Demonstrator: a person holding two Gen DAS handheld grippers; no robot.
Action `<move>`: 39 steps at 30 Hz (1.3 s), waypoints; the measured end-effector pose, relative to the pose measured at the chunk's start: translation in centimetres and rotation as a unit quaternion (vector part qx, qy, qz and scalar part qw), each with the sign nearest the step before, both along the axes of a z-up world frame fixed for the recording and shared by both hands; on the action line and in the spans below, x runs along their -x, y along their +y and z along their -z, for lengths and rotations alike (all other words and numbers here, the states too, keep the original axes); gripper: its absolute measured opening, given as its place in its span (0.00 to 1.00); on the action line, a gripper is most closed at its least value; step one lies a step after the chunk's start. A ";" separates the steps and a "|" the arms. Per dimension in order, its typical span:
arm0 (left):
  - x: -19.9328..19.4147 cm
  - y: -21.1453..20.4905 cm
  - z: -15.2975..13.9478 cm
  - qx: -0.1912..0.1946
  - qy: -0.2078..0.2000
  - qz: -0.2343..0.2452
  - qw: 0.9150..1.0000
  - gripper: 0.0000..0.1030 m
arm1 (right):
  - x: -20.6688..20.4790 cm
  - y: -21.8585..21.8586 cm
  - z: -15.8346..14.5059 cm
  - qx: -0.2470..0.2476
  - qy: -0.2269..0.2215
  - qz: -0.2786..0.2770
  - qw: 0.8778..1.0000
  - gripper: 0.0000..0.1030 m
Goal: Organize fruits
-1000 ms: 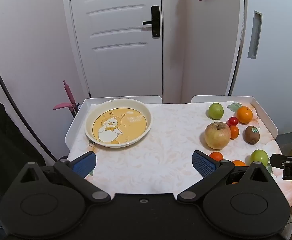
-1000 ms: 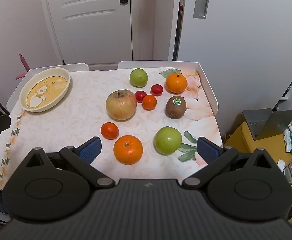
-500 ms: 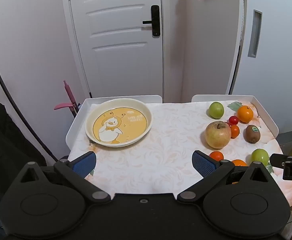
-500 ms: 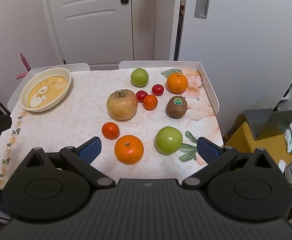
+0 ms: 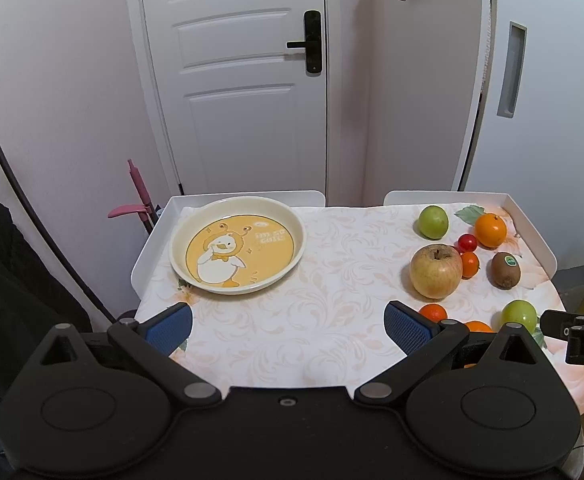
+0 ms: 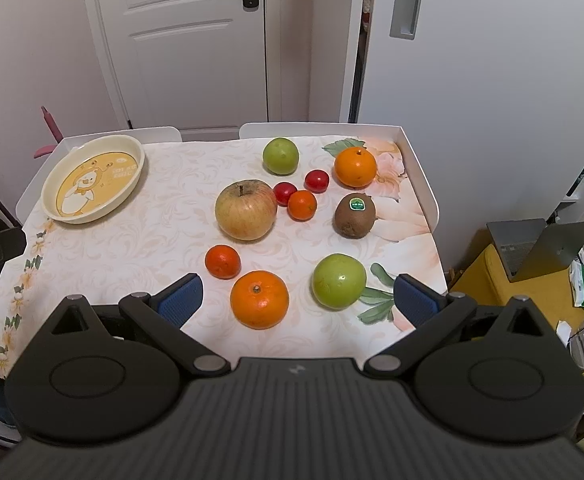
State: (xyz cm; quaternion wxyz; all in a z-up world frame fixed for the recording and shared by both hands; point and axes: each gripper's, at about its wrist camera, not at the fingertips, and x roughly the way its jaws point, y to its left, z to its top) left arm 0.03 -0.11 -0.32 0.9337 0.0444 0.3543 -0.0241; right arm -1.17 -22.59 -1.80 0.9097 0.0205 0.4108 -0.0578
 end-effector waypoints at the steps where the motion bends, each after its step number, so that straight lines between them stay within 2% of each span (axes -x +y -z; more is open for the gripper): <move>1: 0.0 0.0 0.0 0.001 0.000 0.000 1.000 1.00 | 0.0 0.0 0.0 0.000 0.000 0.000 1.000 1.00; 39: 0.5 -0.3 -0.1 0.003 0.001 -0.003 1.000 1.00 | 0.3 -0.3 -0.6 0.000 -0.006 0.002 1.000 1.00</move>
